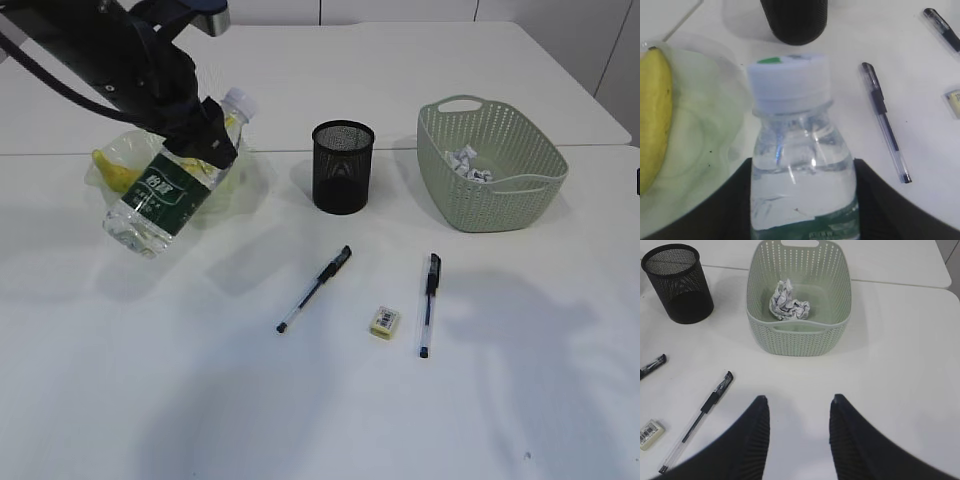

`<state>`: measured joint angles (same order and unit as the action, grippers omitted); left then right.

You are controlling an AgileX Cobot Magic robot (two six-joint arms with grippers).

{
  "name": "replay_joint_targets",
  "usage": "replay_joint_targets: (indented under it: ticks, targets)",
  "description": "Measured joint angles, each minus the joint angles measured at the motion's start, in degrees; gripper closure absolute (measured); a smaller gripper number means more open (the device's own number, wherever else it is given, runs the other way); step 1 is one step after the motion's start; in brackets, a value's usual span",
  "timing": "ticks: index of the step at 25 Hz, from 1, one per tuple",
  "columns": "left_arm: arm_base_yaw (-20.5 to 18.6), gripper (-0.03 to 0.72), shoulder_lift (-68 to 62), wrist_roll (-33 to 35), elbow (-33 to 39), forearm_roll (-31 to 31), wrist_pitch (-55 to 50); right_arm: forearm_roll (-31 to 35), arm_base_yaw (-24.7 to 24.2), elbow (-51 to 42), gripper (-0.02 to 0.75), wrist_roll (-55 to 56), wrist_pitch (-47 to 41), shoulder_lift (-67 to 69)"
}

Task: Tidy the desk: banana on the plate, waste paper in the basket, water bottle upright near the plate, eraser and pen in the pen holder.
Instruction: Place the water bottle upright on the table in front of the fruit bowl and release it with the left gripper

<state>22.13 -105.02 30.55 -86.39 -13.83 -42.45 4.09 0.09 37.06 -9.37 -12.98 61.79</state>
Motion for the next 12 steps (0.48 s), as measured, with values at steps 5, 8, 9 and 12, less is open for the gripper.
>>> replay_joint_targets:
  ticks: [5,8,9,12]
  targets:
    - [0.00,0.320,1.68,0.00,0.03,-0.04,1.61,0.00,0.00,0.00,0.436,0.00,0.00,0.00]
    - [0.00,0.320,2.42,0.00,0.03,-0.92,2.88,0.00,0.00,0.00,0.436,0.00,0.00,0.00]
    - [0.00,0.320,2.56,0.00,0.03,-1.34,3.32,0.00,0.00,0.00,0.436,0.00,0.00,0.00]
    - [0.00,0.320,2.61,0.00,0.13,-2.02,4.25,0.00,0.00,0.00,0.436,0.00,0.00,0.00]
